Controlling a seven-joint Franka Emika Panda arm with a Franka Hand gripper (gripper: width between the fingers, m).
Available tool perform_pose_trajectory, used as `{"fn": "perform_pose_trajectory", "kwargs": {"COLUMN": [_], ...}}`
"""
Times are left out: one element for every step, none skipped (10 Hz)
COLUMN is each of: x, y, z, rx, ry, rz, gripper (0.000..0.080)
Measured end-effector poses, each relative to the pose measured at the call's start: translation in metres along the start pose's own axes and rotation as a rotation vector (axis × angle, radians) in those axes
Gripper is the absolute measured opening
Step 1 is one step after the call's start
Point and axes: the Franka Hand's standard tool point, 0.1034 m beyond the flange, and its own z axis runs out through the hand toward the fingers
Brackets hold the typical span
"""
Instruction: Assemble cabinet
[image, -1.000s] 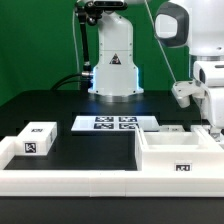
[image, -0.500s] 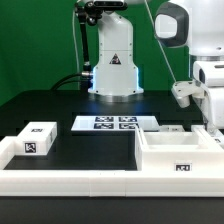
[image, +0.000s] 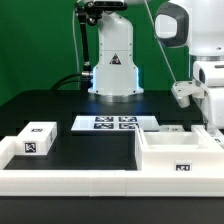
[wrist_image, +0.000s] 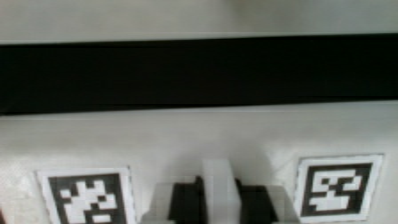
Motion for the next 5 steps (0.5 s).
{"fn": "perform_pose_trajectory", "kwargs": {"x": [-0.003,-0.013,-0.026,-0.037,-0.049], "y": [-0.001,-0.004,-0.009,-0.012,-0.014], "z": [-0.003,-0.014,-0.024,-0.030,-0.035], "rx": [-0.001,-0.009,-0.013,-0.014,-0.014], "ry": [-0.004,-0.016,-0.032,-0.042,-0.050], "rz": [-0.002,0.003,-0.004,-0.007,-0.010], "gripper": [0.0062,0.0062,0.0062,0.0062,0.0062]}}
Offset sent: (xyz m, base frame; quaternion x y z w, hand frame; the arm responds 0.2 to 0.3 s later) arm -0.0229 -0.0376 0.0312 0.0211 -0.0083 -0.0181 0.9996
